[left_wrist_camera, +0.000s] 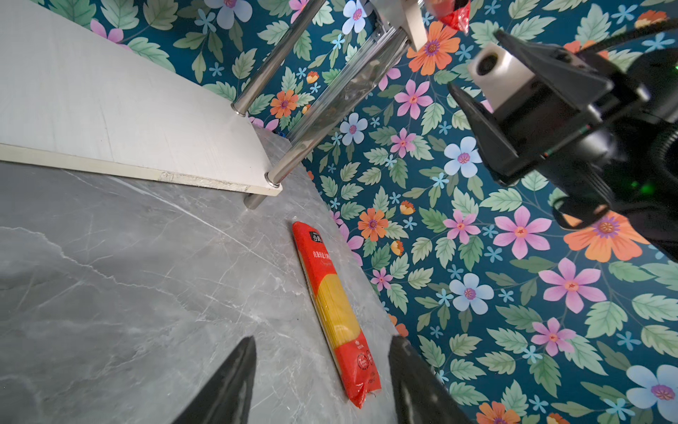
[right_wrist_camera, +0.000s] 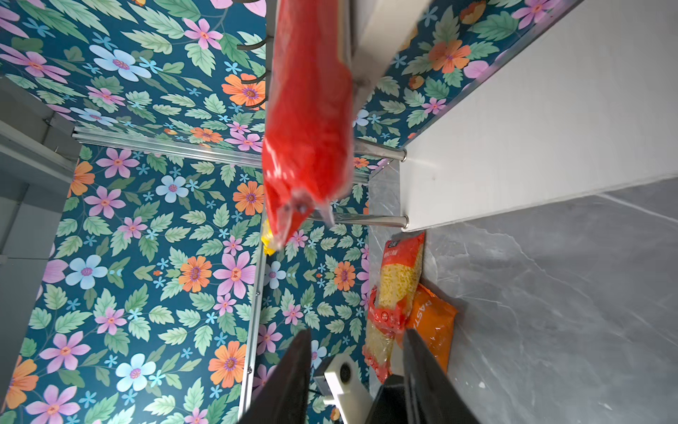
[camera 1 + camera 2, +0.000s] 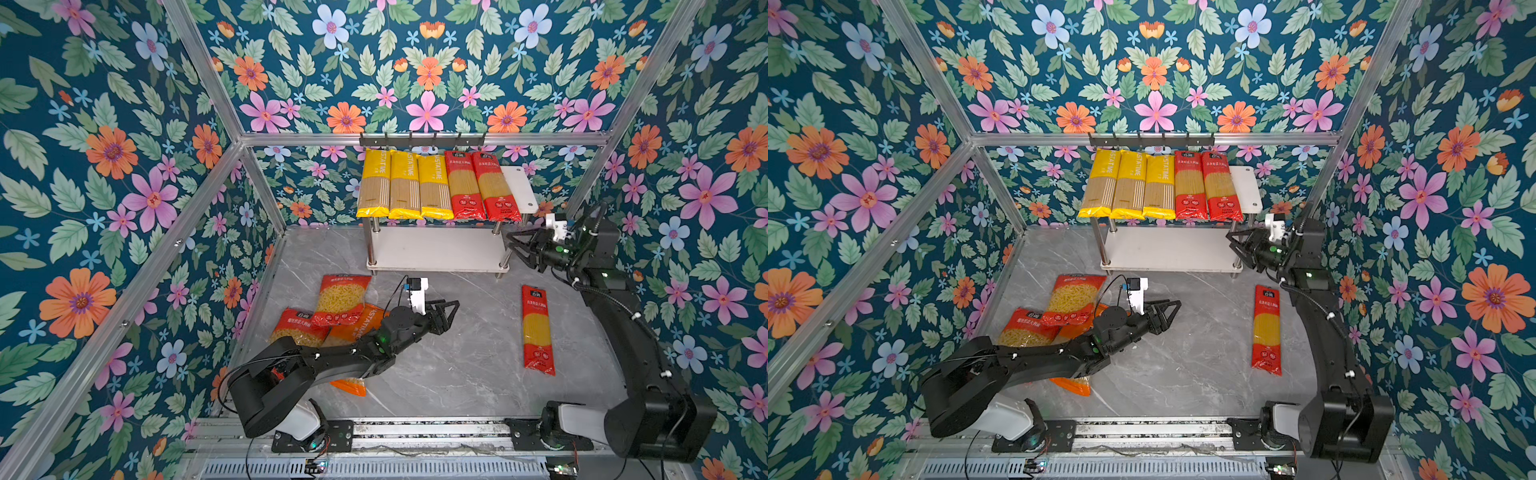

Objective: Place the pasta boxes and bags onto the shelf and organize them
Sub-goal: 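Open the right gripper and lower it toward the last red pack, then grasp the last red spaghetti pack with the right gripper, drag toward left gripper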

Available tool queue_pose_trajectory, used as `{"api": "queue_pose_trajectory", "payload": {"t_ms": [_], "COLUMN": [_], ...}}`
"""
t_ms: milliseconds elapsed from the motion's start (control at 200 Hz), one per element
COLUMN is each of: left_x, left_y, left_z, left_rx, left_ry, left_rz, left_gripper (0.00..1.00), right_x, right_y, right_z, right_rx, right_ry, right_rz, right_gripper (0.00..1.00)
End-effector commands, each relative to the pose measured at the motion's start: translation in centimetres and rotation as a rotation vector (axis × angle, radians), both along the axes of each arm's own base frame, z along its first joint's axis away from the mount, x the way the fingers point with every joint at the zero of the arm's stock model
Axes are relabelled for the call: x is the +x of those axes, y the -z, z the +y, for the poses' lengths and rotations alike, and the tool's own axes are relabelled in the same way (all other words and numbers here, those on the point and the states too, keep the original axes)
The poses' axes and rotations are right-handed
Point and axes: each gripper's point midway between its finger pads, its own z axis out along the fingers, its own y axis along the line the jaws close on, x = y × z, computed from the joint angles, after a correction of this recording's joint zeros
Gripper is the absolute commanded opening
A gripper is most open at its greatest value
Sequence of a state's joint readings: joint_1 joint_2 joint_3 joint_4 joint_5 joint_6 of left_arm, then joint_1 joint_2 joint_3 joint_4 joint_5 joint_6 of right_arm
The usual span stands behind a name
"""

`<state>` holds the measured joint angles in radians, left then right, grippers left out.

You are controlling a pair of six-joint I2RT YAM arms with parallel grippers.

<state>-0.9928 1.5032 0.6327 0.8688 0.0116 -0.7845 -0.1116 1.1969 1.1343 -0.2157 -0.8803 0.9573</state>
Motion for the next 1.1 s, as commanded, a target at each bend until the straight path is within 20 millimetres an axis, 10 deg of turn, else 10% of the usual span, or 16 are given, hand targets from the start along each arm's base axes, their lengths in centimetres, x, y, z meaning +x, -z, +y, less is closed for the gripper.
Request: {"api": "queue_pose_trajectory", "payload": {"t_ms": [0, 225, 520, 745, 1095], "left_x": [-0.1, -1.5, -2.8, -2.6, -1.5], "left_y": [0.4, 4.1, 5.7, 5.6, 6.4], "left_z": [-0.9, -5.1, -6.8, -6.5, -8.5], "left_rx": [0.031, 0.136, 0.141, 0.162, 0.190], "left_ry": [0.008, 0.082, 0.136, 0.123, 0.132], "left_rz": [-0.038, -0.031, -0.015, -0.033, -0.029], "left_gripper": [0.60, 0.61, 0.60, 0.61, 0.61], "right_x": [-2.4, -4.5, -4.2, -3.2, -6.3], "right_y": [6.6, 19.4, 23.5, 27.6, 31.3], "right_z": [-1.8, -9.9, -18.1, -16.6, -8.8], "right_rx": [-0.088, -0.235, -0.521, -0.482, -0.431], "right_ry": [0.067, 0.362, 0.652, 0.520, 0.295], "right_rz": [0.147, 0.479, 0.598, 0.689, 0.730], "right_gripper": [0.51, 0.69, 0.78, 0.75, 0.76]}}
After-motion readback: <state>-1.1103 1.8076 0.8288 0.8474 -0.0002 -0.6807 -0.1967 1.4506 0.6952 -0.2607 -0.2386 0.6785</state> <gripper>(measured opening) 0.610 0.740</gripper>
